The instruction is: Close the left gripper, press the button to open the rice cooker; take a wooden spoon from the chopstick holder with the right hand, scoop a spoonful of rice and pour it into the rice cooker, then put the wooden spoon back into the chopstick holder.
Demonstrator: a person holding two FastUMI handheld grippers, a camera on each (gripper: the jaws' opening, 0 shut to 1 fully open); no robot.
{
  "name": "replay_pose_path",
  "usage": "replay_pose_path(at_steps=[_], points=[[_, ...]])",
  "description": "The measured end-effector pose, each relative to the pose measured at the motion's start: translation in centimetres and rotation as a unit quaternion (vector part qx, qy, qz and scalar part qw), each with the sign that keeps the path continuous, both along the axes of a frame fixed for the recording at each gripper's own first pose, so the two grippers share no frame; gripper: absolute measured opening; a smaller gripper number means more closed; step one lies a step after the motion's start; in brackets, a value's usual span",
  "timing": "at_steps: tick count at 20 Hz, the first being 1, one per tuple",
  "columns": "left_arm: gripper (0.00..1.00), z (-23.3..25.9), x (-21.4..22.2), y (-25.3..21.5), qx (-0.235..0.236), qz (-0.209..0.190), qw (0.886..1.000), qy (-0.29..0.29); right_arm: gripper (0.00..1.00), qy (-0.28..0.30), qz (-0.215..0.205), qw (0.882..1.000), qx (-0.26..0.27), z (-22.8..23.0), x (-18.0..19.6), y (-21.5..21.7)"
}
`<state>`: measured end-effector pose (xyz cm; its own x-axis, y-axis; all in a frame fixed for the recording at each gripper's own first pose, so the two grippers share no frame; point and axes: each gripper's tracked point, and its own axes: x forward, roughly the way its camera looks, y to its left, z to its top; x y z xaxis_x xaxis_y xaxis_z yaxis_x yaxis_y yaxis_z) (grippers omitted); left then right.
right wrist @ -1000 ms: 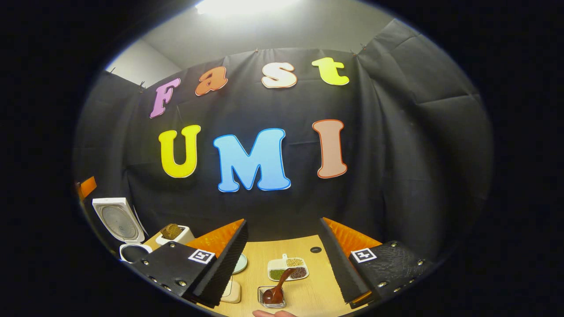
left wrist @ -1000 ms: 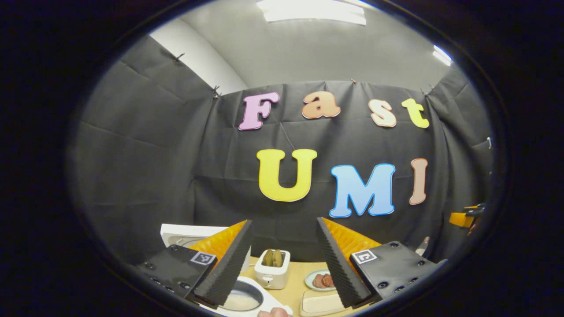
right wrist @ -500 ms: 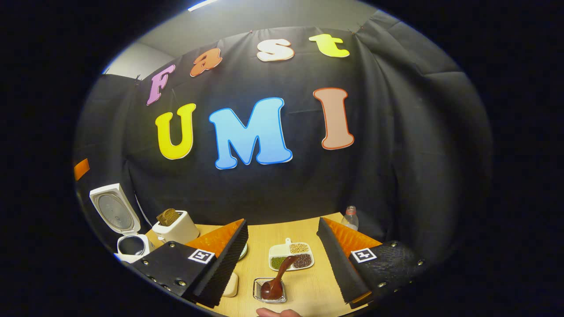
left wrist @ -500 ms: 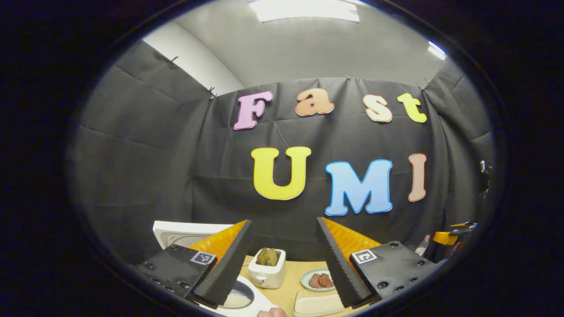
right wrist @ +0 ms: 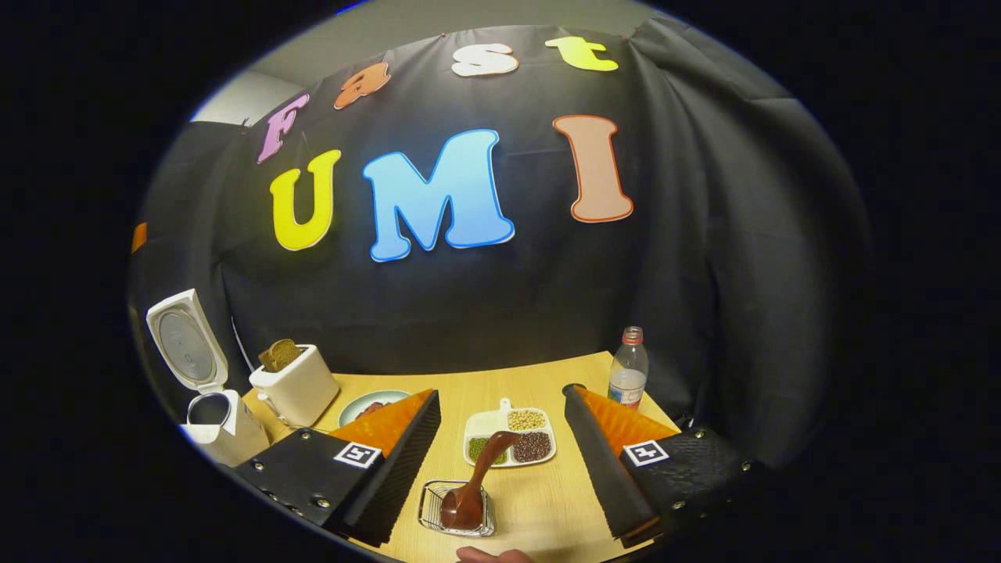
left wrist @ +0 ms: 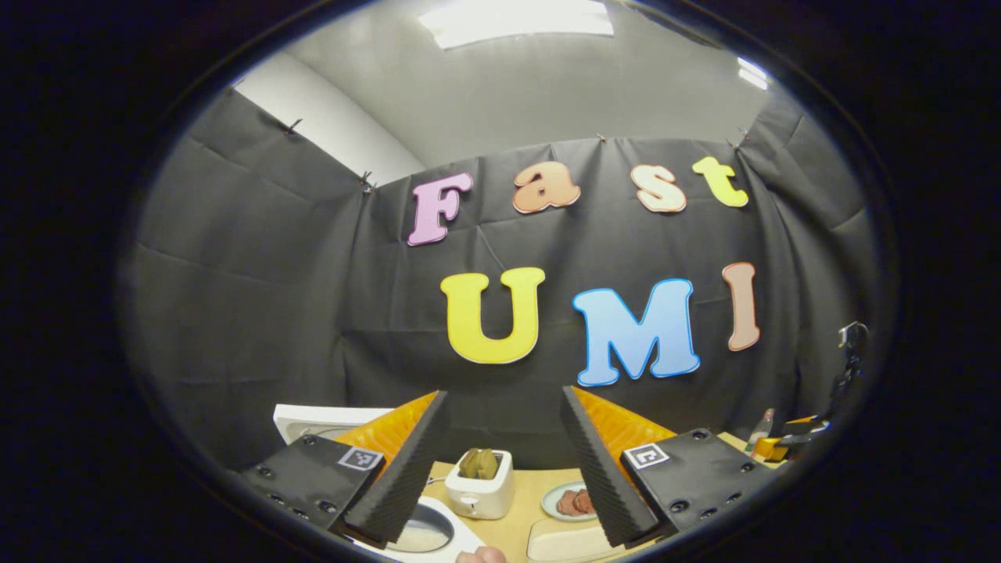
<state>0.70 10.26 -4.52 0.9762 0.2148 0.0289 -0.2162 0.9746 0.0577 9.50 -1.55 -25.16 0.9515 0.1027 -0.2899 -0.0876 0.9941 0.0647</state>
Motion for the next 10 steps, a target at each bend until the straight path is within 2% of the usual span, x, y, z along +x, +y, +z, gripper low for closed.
replay_pose_path(at_steps=[3, 7, 9, 10], points=[[0.94, -1.9, -0.1, -0.1, 0.0, 0.003, 1.0, 0.021, 0.98, 0.018, 0.007, 1.0, 0.02, -2.6, 0.7, 0.6], [0.99, -3.5, 0.1, -0.4, 0.007, 0.009, 0.999, 0.035, 0.98, 0.04, 0.017, 0.999, 0.022, -6.5, 2.5, 1.5], [0.94, -4.2, 0.5, -0.6, 0.013, 0.012, 0.999, 0.044, 0.98, 0.058, 0.019, 0.998, 0.033, -8.5, 3.4, 1.9], [0.96, -4.6, 0.6, -0.7, 0.016, 0.013, 0.999, 0.047, 0.96, 0.067, 0.02, 0.997, 0.033, -9.7, 4.0, 2.0]])
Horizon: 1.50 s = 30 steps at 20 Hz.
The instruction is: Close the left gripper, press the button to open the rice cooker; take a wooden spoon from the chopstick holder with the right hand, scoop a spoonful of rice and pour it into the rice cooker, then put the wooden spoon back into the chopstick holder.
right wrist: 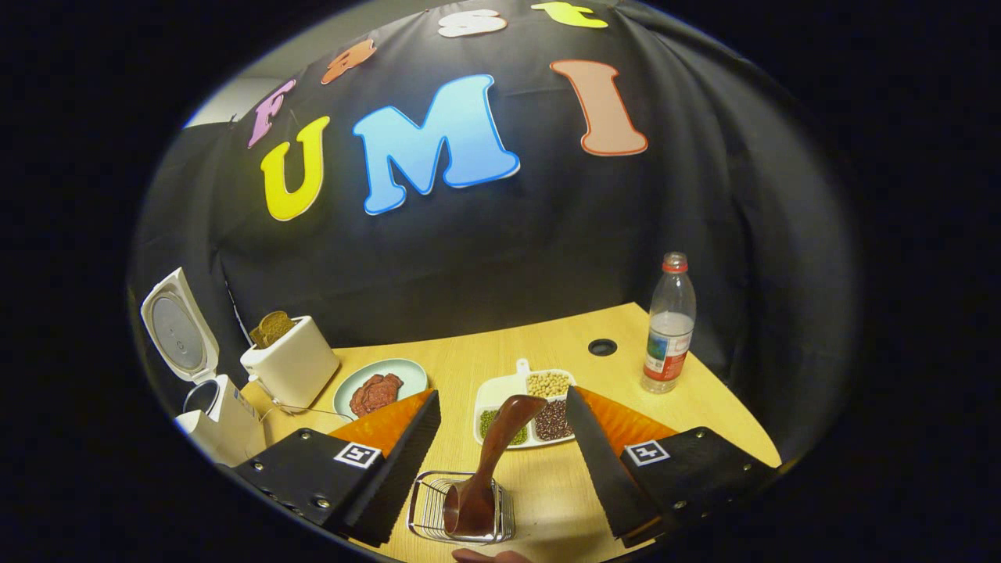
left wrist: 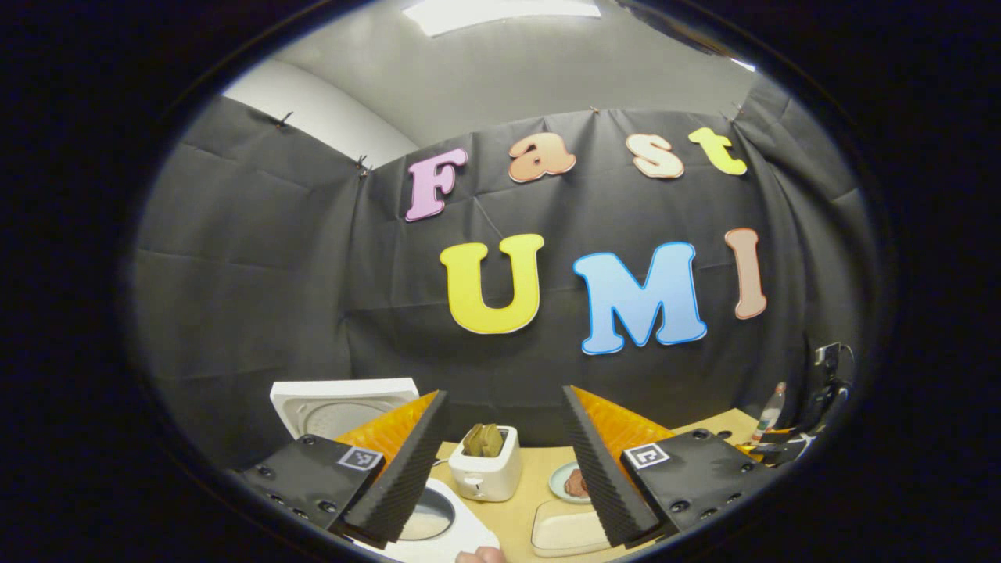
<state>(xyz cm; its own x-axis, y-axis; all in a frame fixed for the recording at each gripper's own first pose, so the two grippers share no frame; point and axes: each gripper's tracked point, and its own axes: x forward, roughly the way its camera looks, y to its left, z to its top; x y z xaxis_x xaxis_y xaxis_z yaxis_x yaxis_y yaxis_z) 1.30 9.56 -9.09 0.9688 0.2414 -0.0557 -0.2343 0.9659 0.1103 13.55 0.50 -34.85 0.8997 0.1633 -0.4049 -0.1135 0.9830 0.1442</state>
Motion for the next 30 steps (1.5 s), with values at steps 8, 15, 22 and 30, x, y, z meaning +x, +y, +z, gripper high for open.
replay_pose_path(at_steps=[8, 15, 22, 30], points=[[0.94, -3.4, 0.9, -0.2, 0.004, 0.01, 0.999, 0.034, 0.89, 0.023, 0.033, 0.999, 0.008, -3.9, 2.8, 2.0], [0.94, -3.0, 1.1, 0.3, 0.0, 0.017, 1.0, 0.026, 0.36, 0.051, 0.035, 0.997, 0.038, -3.3, 0.7, 1.5], [0.94, -1.8, 0.6, 1.4, -0.005, 0.007, 1.0, 0.001, 0.17, 0.041, 0.069, 0.996, 0.029, -1.4, -3.8, 3.4], [0.98, -0.1, -1.6, 2.7, -0.013, 0.001, 0.999, -0.036, 0.12, 0.01, 0.065, 0.997, 0.036, 5.6, -4.3, 5.3]])
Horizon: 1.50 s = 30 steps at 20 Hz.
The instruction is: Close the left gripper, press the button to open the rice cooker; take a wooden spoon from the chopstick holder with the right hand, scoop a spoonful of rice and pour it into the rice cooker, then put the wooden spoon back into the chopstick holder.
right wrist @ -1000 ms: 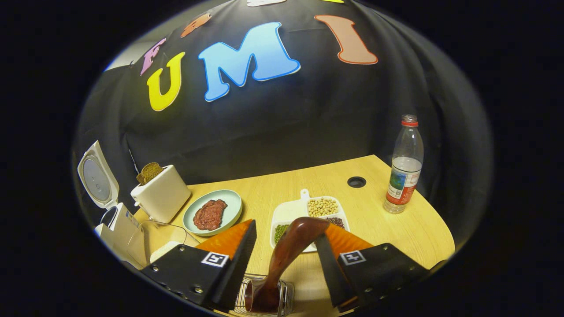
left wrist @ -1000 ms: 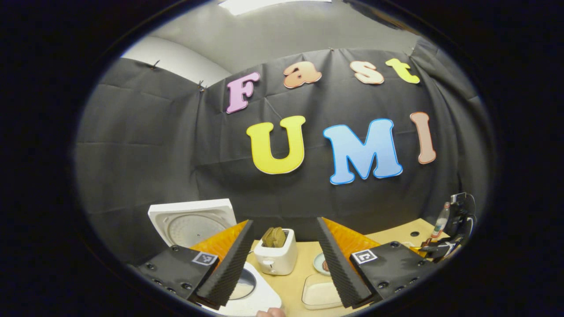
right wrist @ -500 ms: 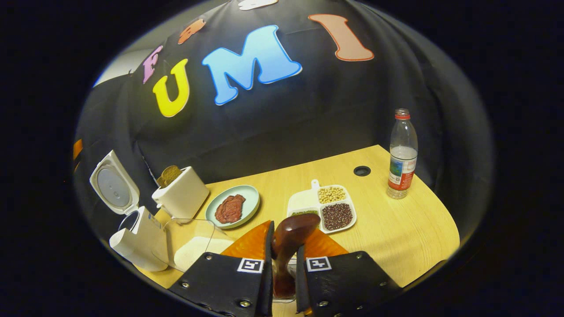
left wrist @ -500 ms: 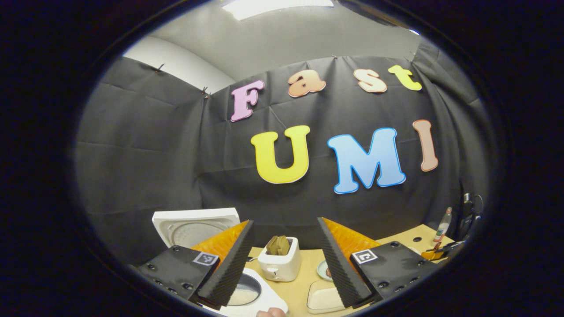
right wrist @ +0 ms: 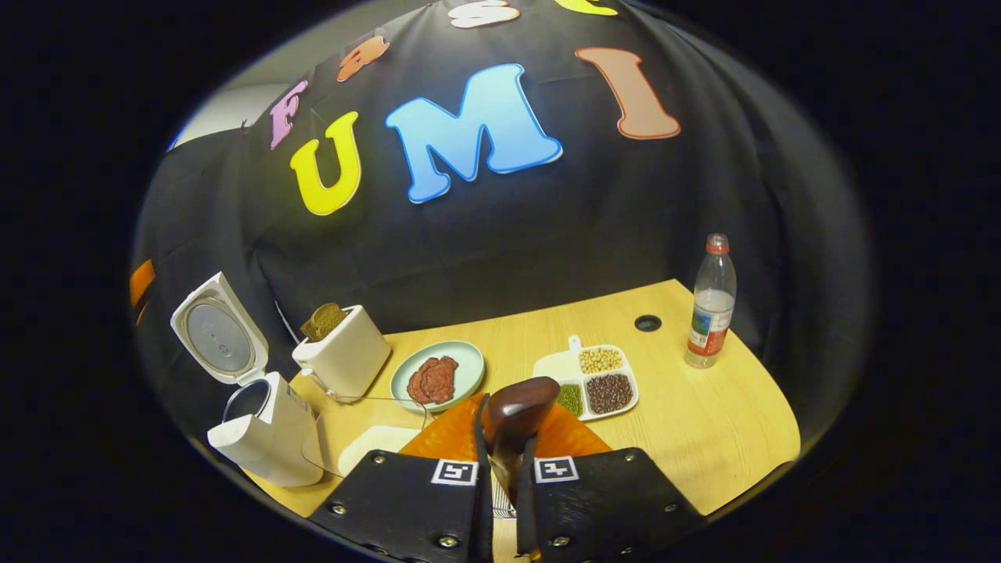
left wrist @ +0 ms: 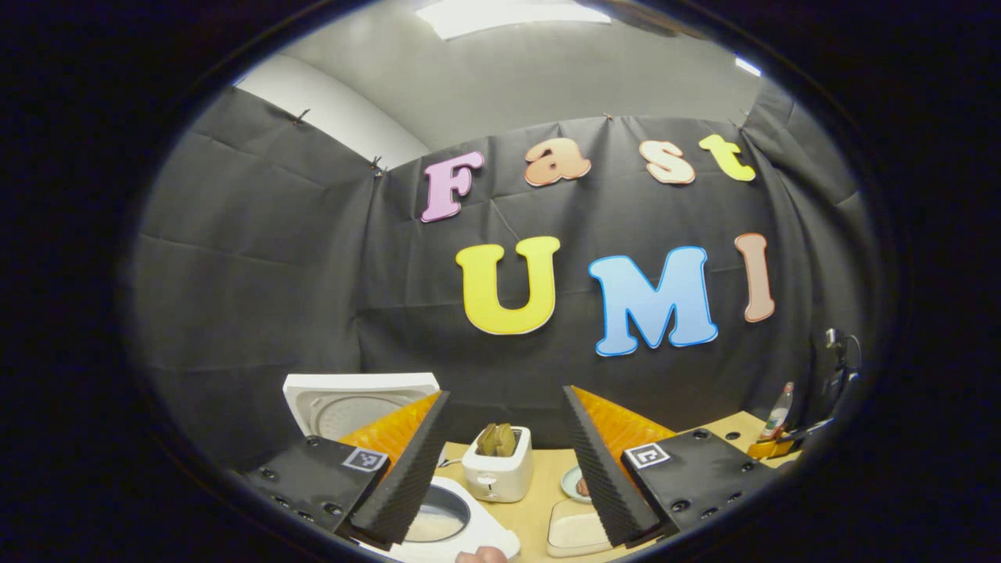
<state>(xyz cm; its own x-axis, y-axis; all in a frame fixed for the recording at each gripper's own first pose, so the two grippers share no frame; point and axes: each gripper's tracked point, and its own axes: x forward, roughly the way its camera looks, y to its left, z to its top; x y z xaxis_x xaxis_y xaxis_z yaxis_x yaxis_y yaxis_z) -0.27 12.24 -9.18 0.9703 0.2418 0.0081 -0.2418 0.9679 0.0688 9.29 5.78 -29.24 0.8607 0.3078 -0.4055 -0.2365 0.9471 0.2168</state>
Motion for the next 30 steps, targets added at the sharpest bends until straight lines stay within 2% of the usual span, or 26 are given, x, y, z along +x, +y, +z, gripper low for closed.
replay_pose_path(at_steps=[3, 6, 7, 8, 13, 16, 23, 27, 30], points=[[0.95, -0.1, -0.2, -0.4, -0.006, -0.016, 1.0, -0.004, 0.12, -0.03, 0.029, 0.999, 0.019, 4.8, 0.2, 3.4], [0.9, -0.3, -0.8, -0.1, -0.016, -0.014, 1.0, -0.005, 0.12, -0.041, 0.063, 0.996, 0.044, 6.5, 0.6, 8.5], [0.9, -0.5, -1.0, -0.2, -0.022, -0.016, 1.0, -0.006, 0.12, -0.04, 0.075, 0.995, 0.047, 6.1, 0.8, 10.6], [0.99, -0.7, -1.2, -0.1, -0.024, -0.018, 1.0, -0.006, 0.12, -0.038, 0.086, 0.995, 0.046, 5.3, 1.1, 12.5], [0.99, -0.6, -1.8, 1.8, -0.022, -0.016, 1.0, -0.012, 0.12, -0.02, 0.113, 0.993, 0.023, -0.2, 2.2, 19.2], [0.99, -0.7, -2.2, 2.9, -0.019, -0.022, 1.0, -0.007, 0.12, -0.022, 0.109, 0.994, -0.002, -2.7, 2.9, 21.0], [0.99, -1.8, -4.6, 6.2, -0.013, -0.008, 1.0, 0.009, 0.12, -0.021, 0.108, 0.992, -0.06, -7.1, 3.1, 23.5], [0.99, -2.3, -5.6, 7.9, -0.018, 0.002, 1.0, 0.014, 0.12, -0.017, 0.114, 0.991, -0.063, -8.2, 2.4, 25.6], [0.99, -2.9, -6.2, 8.9, -0.024, 0.009, 0.999, 0.02, 0.12, -0.003, 0.118, 0.992, -0.043, -8.5, 1.5, 26.8]])
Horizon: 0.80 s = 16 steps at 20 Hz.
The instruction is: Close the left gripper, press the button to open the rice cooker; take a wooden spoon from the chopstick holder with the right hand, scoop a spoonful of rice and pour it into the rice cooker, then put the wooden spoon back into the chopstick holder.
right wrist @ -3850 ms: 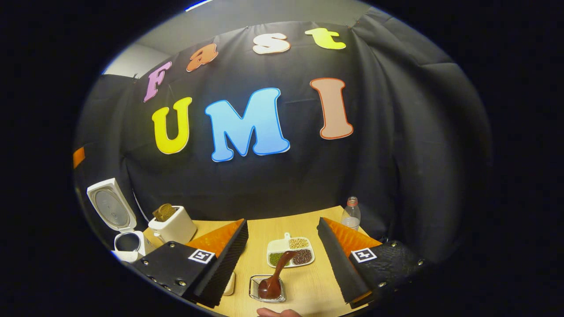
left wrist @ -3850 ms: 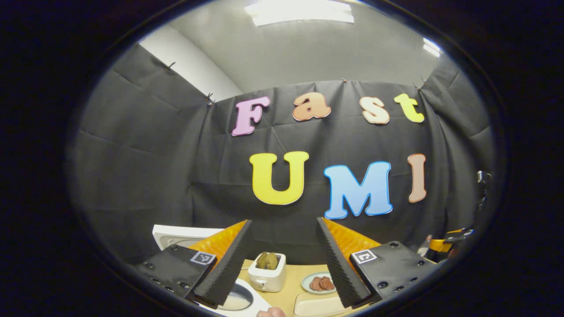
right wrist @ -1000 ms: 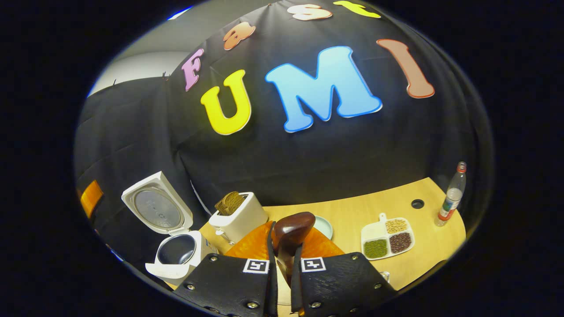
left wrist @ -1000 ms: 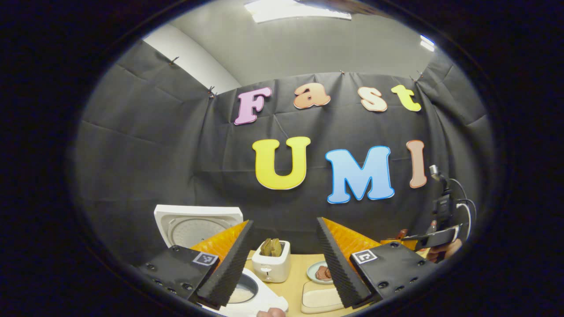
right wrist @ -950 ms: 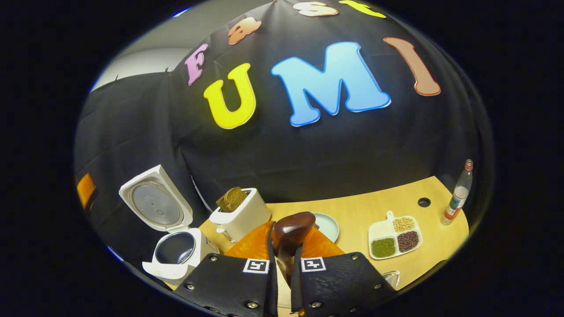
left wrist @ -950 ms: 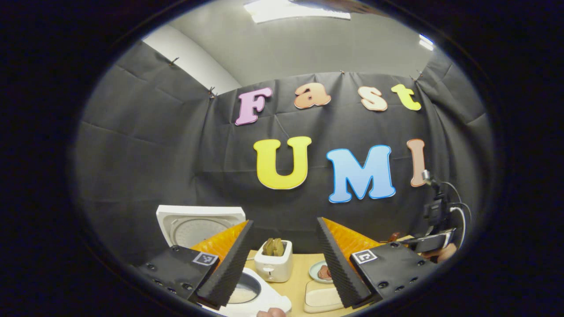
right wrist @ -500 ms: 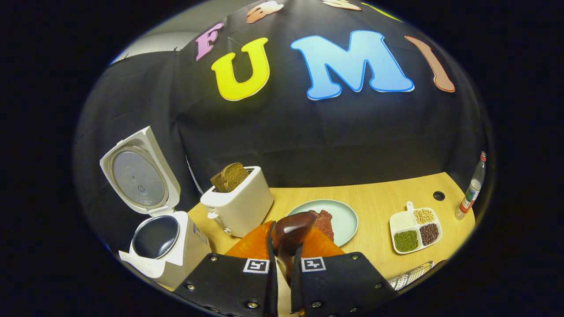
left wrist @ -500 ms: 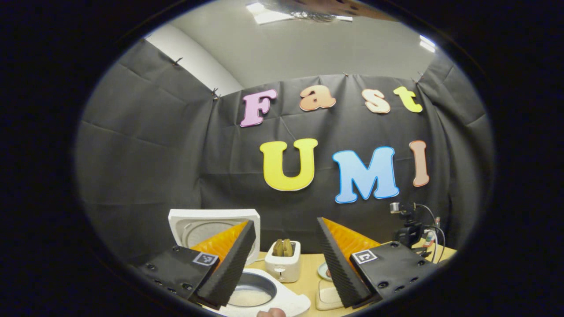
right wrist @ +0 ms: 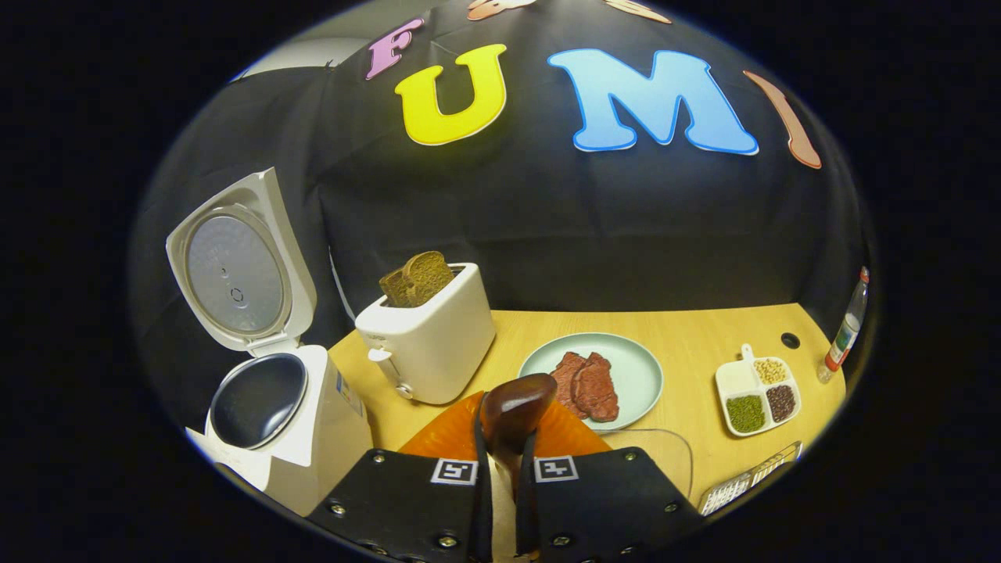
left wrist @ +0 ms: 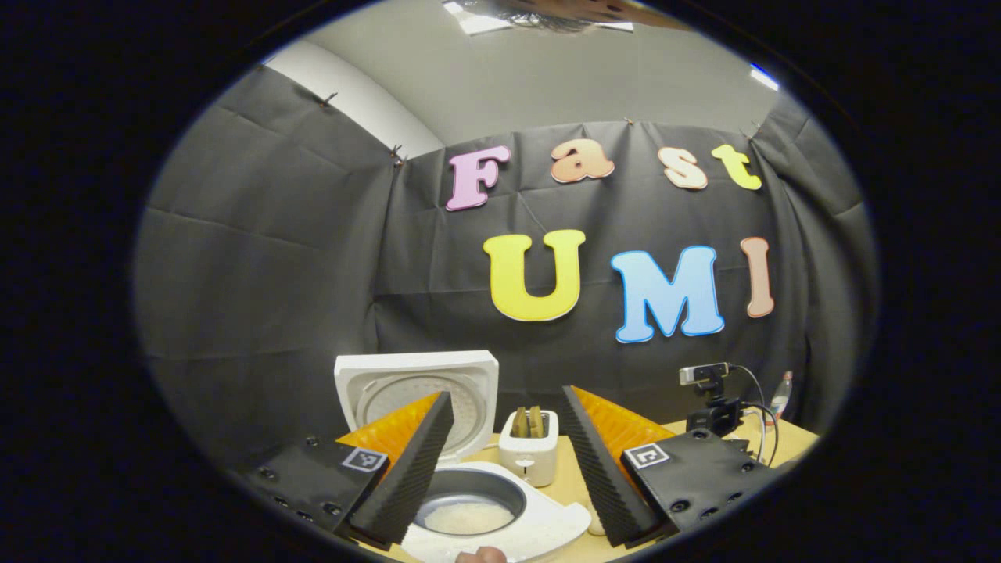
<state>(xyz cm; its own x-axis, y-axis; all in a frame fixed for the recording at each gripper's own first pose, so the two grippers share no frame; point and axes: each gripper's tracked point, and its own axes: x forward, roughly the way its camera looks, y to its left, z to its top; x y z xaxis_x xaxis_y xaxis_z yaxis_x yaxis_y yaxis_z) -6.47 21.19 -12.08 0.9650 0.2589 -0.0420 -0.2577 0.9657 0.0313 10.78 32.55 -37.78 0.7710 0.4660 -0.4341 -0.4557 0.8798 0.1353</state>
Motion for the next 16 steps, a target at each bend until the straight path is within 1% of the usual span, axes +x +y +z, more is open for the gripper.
replay_pose_path(at_steps=[2, 5, 7, 9, 10, 11, 13, 15, 16], points=[[0.99, 0.0, -0.3, 0.4, -0.004, 0.003, 1.0, -0.001, 0.12, 0.013, -0.007, 1.0, 0.02, 0.0, -0.2, 0.1], [0.99, 0.0, -0.6, 0.7, -0.002, 0.006, 1.0, 0.0, 0.12, 0.05, -0.034, 0.995, 0.077, -0.1, 0.1, -1.1], [0.99, 0.0, -0.7, 0.7, -0.001, 0.005, 1.0, 0.002, 0.12, 0.083, -0.064, 0.986, 0.129, -0.3, 0.4, -2.6], [0.99, 0.1, -0.5, 0.3, 0.001, 0.001, 1.0, 0.003, 0.12, 0.108, -0.089, 0.974, 0.179, 0.1, 0.5, -4.1], [0.99, 0.1, -0.4, 0.1, 0.003, -0.002, 1.0, 0.003, 0.12, 0.111, -0.1, 0.97, 0.192, 0.3, 0.6, -5.0], [0.99, 0.3, -0.3, -0.2, 0.005, -0.005, 1.0, 0.004, 0.12, 0.109, -0.108, 0.968, 0.196, 0.7, 0.8, -5.9], [0.94, 0.8, -0.1, -0.9, 0.011, -0.01, 1.0, 0.002, 0.12, 0.106, -0.112, 0.966, 0.208, 1.7, 0.8, -7.1], [0.9, 1.4, 0.0, -1.5, 0.017, -0.015, 1.0, -0.003, 0.12, 0.114, -0.109, 0.958, 0.238, 3.1, 0.9, -7.7], [0.93, 1.5, 0.1, -1.8, 0.014, -0.017, 1.0, -0.004, 0.12, 0.115, -0.11, 0.954, 0.255, 4.1, 1.0, -8.0]])
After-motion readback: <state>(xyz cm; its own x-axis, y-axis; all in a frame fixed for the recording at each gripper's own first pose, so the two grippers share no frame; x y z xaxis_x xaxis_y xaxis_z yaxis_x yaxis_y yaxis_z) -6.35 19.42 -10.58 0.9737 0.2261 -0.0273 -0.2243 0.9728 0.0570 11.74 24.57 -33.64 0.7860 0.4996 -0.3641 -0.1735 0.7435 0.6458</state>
